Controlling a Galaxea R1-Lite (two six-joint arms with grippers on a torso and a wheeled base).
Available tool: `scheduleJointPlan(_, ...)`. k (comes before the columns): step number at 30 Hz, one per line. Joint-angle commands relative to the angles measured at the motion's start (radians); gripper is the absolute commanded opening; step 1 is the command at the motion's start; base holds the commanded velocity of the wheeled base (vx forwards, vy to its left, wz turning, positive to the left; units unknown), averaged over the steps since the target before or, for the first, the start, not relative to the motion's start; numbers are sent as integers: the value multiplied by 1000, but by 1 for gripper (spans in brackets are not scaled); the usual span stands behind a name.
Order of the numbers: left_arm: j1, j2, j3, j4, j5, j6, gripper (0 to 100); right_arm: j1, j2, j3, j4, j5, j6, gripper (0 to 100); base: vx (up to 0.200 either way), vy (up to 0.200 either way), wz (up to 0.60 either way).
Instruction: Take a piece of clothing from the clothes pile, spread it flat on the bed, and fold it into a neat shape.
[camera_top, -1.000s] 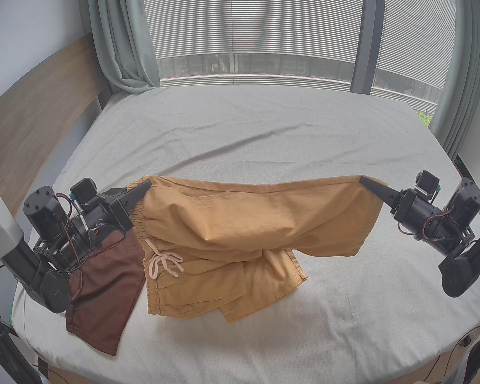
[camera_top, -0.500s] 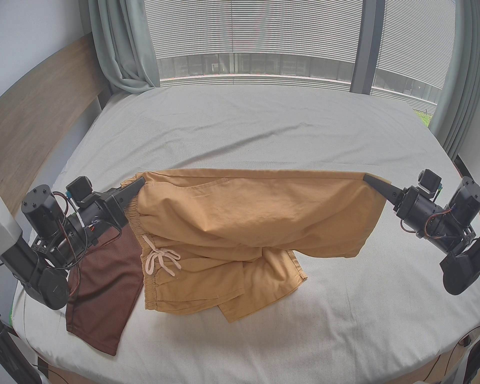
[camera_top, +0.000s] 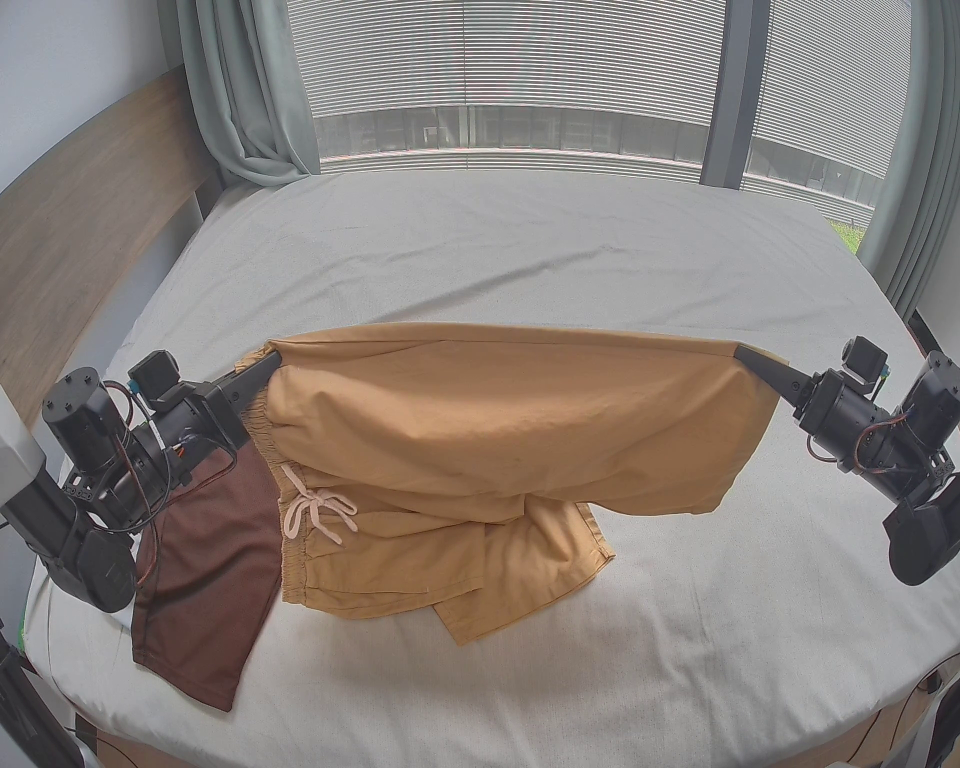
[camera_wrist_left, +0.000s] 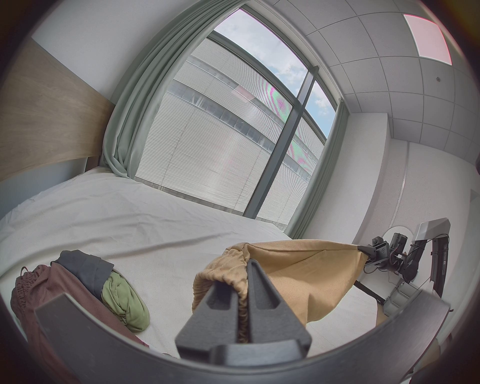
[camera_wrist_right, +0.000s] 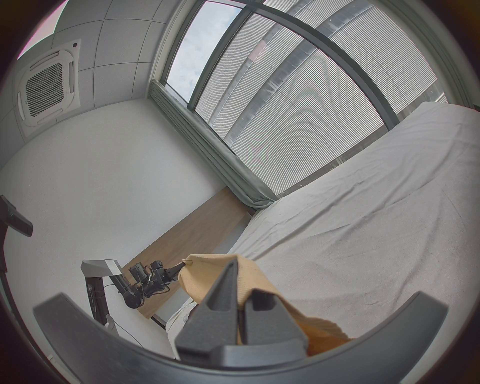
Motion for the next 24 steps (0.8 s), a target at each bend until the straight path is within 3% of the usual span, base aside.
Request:
scheduleJointPlan(1,1,3,1,-1,0,-1,0,-1,4,0,-1,0,0,0,0,0,0)
scheduleJointPlan(24,18,15,-2,-1,2,-1,0,9,5,-2,-1,0,-3,0,0,0,0)
